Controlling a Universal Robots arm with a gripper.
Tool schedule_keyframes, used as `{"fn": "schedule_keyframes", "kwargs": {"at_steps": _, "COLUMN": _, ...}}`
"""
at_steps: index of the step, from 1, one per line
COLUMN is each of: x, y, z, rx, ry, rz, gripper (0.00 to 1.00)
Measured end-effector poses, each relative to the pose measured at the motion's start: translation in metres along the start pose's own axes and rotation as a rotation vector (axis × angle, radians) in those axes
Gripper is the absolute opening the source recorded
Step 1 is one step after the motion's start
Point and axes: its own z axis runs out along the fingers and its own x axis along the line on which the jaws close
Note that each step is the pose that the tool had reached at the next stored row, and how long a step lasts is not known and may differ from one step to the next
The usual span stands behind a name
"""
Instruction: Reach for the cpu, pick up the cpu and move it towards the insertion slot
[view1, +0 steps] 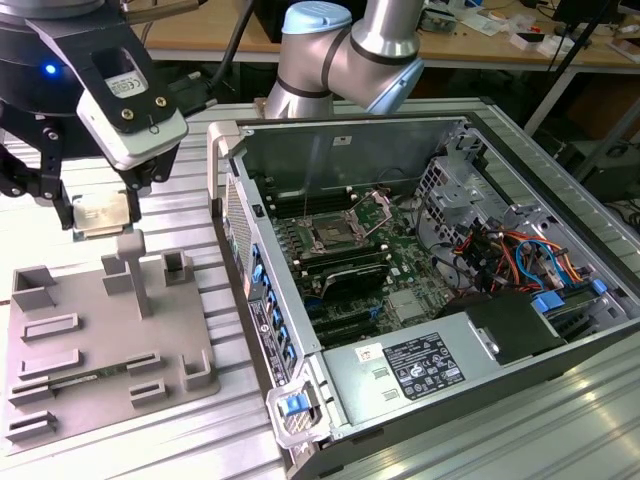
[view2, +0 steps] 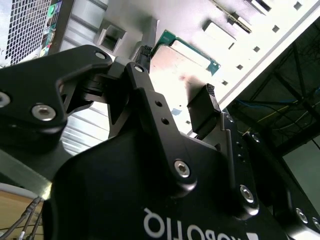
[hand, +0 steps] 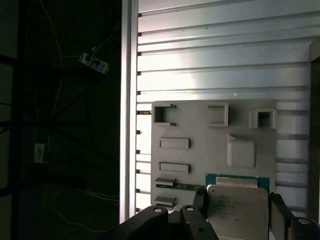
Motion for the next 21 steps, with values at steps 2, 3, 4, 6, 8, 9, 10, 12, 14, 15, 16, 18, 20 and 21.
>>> {"fn": "schedule_keyframes", "kwargs": {"at_steps": 2, "x": -0.0018, "y": -0.0001, "z": 0.0000, "rx": 0.0000, "ry": 0.0001, "rz": 0.000, "gripper": 0.55}}
{"fn": "schedule_keyframes", "kwargs": {"at_steps": 3, "x": -0.0024, "y": -0.0001, "z": 0.0000, "rx": 0.0000, "ry": 0.0000, "rz": 0.000, "gripper": 0.55}}
{"fn": "schedule_keyframes", "kwargs": {"at_steps": 4, "x": -0.0030, "y": -0.0001, "z": -0.0001, "rx": 0.0000, "ry": 0.0001, "rz": 0.000, "gripper": 0.55}}
{"fn": "schedule_keyframes", "kwargs": {"at_steps": 6, "x": -0.0046, "y": -0.0001, "z": -0.0001, "rx": -0.0001, "ry": 0.0001, "rz": 0.000, "gripper": 0.55}}
{"fn": "schedule_keyframes", "kwargs": {"at_steps": 8, "x": -0.0066, "y": -0.0002, "z": -0.0001, "rx": 0.0000, "ry": 0.0001, "rz": 0.000, "gripper": 0.55}}
{"fn": "schedule_keyframes", "kwargs": {"at_steps": 9, "x": -0.0077, "y": -0.0002, "z": -0.0001, "rx": 0.0000, "ry": 0.0001, "rz": 0.000, "gripper": 0.55}}
{"fn": "schedule_keyframes", "kwargs": {"at_steps": 10, "x": -0.0084, "y": -0.0003, "z": -0.0001, "rx": -0.0001, "ry": 0.0001, "rz": 0.000, "gripper": 0.55}}
{"fn": "schedule_keyframes", "kwargs": {"at_steps": 12, "x": -0.0098, "y": -0.0003, "z": -0.0001, "rx": -0.0001, "ry": 0.0001, "rz": 0.000, "gripper": 0.55}}
{"fn": "schedule_keyframes", "kwargs": {"at_steps": 14, "x": -0.0105, "y": -0.0003, "z": -0.0002, "rx": 0.0000, "ry": 0.0001, "rz": 0.000, "gripper": 0.55}}
{"fn": "schedule_keyframes", "kwargs": {"at_steps": 15, "x": -0.0110, "y": -0.0003, "z": -0.0002, "rx": 0.0000, "ry": 0.0001, "rz": 0.000, "gripper": 0.55}}
{"fn": "schedule_keyframes", "kwargs": {"at_steps": 16, "x": -0.0122, "y": -0.0004, "z": -0.0001, "rx": -0.0001, "ry": 0.0000, "rz": 0.000, "gripper": 0.55}}
{"fn": "schedule_keyframes", "kwargs": {"at_steps": 18, "x": -0.0133, "y": -0.0003, "z": -0.0002, "rx": -0.0001, "ry": 0.0001, "rz": 0.000, "gripper": 0.55}}
{"fn": "schedule_keyframes", "kwargs": {"at_steps": 20, "x": -0.0142, "y": -0.0004, "z": -0.0002, "rx": 0.0000, "ry": 0.0001, "rz": 0.000, "gripper": 0.55}}
{"fn": "schedule_keyframes", "kwargs": {"at_steps": 21, "x": -0.0147, "y": -0.0004, "z": -0.0002, "rx": -0.0001, "ry": 0.0001, "rz": 0.000, "gripper": 0.55}}
